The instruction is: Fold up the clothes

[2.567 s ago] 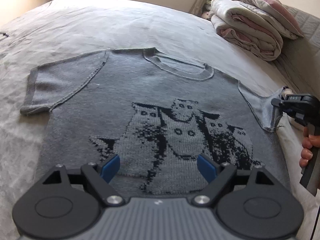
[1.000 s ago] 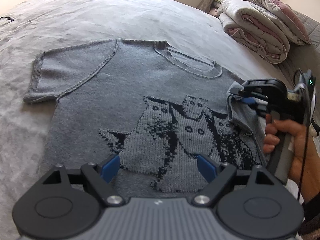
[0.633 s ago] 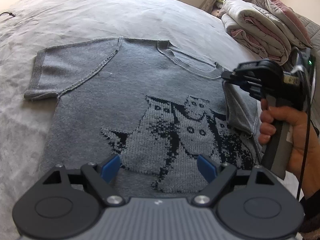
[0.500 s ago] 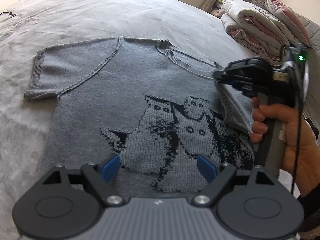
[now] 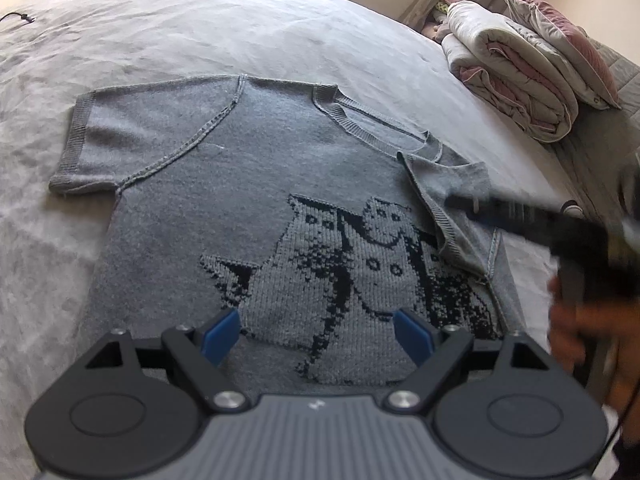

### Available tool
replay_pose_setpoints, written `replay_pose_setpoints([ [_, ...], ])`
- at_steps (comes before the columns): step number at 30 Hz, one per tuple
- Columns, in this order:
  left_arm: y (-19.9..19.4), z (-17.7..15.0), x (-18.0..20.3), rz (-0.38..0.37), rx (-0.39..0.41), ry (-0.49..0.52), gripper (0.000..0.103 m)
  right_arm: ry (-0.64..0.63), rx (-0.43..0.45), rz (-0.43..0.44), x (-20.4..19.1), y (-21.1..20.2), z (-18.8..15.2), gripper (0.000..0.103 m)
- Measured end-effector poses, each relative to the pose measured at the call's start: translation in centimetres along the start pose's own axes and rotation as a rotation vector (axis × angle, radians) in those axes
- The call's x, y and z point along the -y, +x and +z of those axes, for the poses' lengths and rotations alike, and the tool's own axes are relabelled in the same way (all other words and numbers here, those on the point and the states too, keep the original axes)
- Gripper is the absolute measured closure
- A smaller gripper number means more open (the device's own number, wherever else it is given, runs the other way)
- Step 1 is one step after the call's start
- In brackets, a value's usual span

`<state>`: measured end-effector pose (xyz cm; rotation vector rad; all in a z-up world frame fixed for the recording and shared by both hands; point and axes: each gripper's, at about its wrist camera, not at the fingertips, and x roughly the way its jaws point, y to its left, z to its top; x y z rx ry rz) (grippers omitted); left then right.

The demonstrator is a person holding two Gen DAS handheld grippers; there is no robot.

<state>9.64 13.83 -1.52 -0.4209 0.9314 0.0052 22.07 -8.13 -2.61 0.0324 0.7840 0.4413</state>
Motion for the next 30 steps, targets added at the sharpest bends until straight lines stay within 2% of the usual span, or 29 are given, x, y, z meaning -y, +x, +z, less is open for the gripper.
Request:
replay_pose_setpoints([
  [3,-0.3,-0.1,0.1,-0.005,0.003,-0.003,0.018,-0.14,-0.002,-0.033,-1.8,-0.4,-2.5,0.064],
  [6,-0.6,-0.2,0.1,-0.006,0.008,0.0,0.018,-0.253,0.001,-0.114,-3.0,0.8,-3.7,0.064],
  [7,-0.7,-0.2,0.2,-0.006,0.009,0.001,0.018,-0.262,0.0,-0.139,-3.1,1.4,-3.9,0.074],
  [8,-0.7,-0.2,0.1,-0.006,0.01,0.002,0.018,-0.253,-0.003,-0.161,-3.0,1.8,-3.8,0.094],
  [9,-0.8,-0.3,0.1,-0.007,0.011,0.003,0.018,-0.238,-0.005,-0.179,-2.9,2.2,-3.7,0.095],
  [14,-1.0,-0.2,0.1,-0.008,0.018,0.006,0.018,-0.063,0.028,-0.123,-2.2,0.7,-1.9,0.095],
  [18,-0.8,-0.1,0.2,-0.004,0.016,0.003,0.018,0.036,0.01,-0.053,-1.7,1.0,-0.9,0.093],
  [22,-0.7,-0.1,0.4,-0.008,0.012,-0.001,0.018,0.074,-0.04,-0.042,-1.1,1.1,-0.8,0.083],
  [23,-0.7,-0.1,0.4,-0.012,0.012,-0.002,0.018,0.091,-0.033,-0.034,-0.7,0.3,-1.0,0.073],
  [25,-0.7,-0.2,0.7,-0.024,0.012,0.001,0.018,0.113,-0.019,-0.026,0.1,-1.7,-1.6,0.066],
  [27,-0.7,-0.3,1.1,-0.049,0.01,0.009,0.022,0.113,-0.017,-0.03,0.7,-3.7,-2.6,0.066],
  [30,-0.3,-1.0,2.0,-0.112,-0.014,0.019,0.032,0.096,-0.018,-0.045,1.4,-6.9,-4.5,0.066],
])
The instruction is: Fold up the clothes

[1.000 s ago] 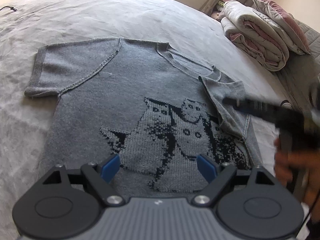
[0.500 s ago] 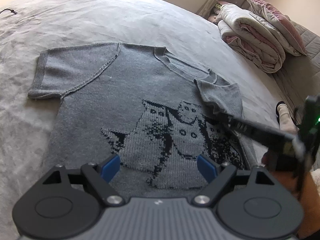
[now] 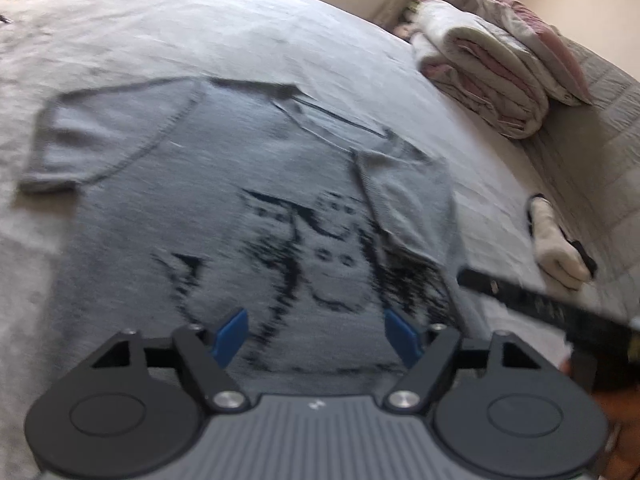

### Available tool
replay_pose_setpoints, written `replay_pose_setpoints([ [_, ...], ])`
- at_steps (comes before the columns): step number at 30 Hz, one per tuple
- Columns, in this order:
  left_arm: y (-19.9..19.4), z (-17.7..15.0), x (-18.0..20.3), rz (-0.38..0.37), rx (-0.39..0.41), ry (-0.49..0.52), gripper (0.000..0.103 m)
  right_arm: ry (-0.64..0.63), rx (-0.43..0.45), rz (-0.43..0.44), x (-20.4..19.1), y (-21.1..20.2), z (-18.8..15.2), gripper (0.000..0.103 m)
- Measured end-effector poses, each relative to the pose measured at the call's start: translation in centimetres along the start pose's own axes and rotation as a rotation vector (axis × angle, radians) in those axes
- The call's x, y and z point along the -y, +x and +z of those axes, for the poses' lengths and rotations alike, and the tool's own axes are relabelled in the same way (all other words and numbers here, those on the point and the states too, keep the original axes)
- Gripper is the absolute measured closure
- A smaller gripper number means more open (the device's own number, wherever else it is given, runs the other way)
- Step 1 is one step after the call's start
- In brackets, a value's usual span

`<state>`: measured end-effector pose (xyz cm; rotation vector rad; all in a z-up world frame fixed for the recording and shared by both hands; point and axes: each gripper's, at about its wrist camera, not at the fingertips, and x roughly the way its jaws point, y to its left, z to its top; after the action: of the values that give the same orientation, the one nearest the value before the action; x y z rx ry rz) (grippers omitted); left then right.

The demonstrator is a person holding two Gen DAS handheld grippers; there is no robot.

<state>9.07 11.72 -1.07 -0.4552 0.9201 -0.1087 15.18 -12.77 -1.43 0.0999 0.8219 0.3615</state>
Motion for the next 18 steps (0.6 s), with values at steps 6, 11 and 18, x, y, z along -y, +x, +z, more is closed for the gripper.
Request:
replay_pose_setpoints([
  [6,1.3,-2.4,2.6,-0.211,-0.09,-0.008,0.053,-0.031,-0.005,-0.007,1.3,-5.4,-5.0,0.066],
  [11,2.2,-5.4,5.5,-0.356,-0.15,0.03,0.078,-0.087,-0.01,0.017,1.2,-8.7,-8.8,0.066],
  [18,3.9,-8.7,8.0,-0.52,-0.226,-0.011,0.096,-0.181,-0.008,0.039,0.7,-10.7,-13.2,0.066],
])
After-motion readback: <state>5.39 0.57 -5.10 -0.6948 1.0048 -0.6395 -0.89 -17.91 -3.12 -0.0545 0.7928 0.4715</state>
